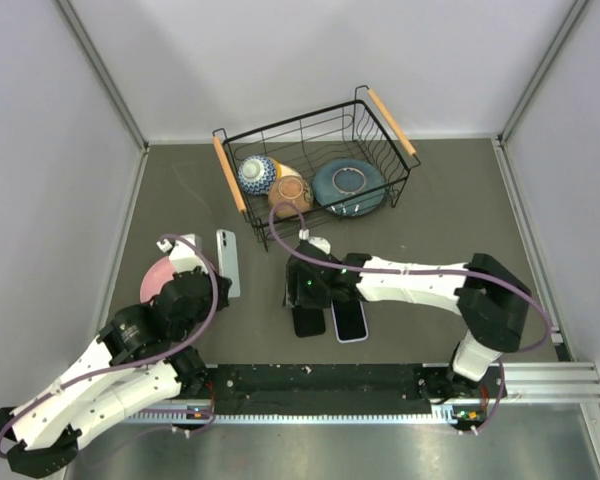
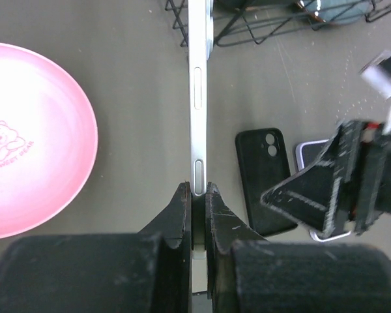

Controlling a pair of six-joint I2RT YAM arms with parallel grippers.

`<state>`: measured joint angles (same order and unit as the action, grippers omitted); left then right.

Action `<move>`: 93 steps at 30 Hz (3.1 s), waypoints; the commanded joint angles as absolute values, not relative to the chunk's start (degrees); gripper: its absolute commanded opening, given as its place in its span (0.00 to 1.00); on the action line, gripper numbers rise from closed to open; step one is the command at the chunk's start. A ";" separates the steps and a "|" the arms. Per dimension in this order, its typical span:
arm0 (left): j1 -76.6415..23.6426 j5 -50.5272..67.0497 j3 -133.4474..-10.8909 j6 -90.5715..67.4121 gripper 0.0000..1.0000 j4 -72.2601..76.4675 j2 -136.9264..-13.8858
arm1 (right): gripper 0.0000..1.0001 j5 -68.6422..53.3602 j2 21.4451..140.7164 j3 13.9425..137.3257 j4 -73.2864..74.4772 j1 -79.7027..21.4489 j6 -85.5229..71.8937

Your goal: Put the phone into the phone case

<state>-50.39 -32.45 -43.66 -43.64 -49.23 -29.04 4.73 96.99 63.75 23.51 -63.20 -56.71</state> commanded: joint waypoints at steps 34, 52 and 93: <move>-50.27 -20.57 -32.70 -41.92 0.00 -30.41 -46.40 | 0.70 0.18 105.91 80.07 16.53 -59.85 -60.38; -50.27 -17.67 -28.74 -43.68 0.10 -25.40 -47.90 | 0.48 -3.43 108.63 72.69 12.57 -60.03 -61.79; -50.19 -19.51 -31.19 -46.76 0.49 -29.71 -35.68 | 0.00 -13.17 90.19 56.17 8.17 -51.17 -48.71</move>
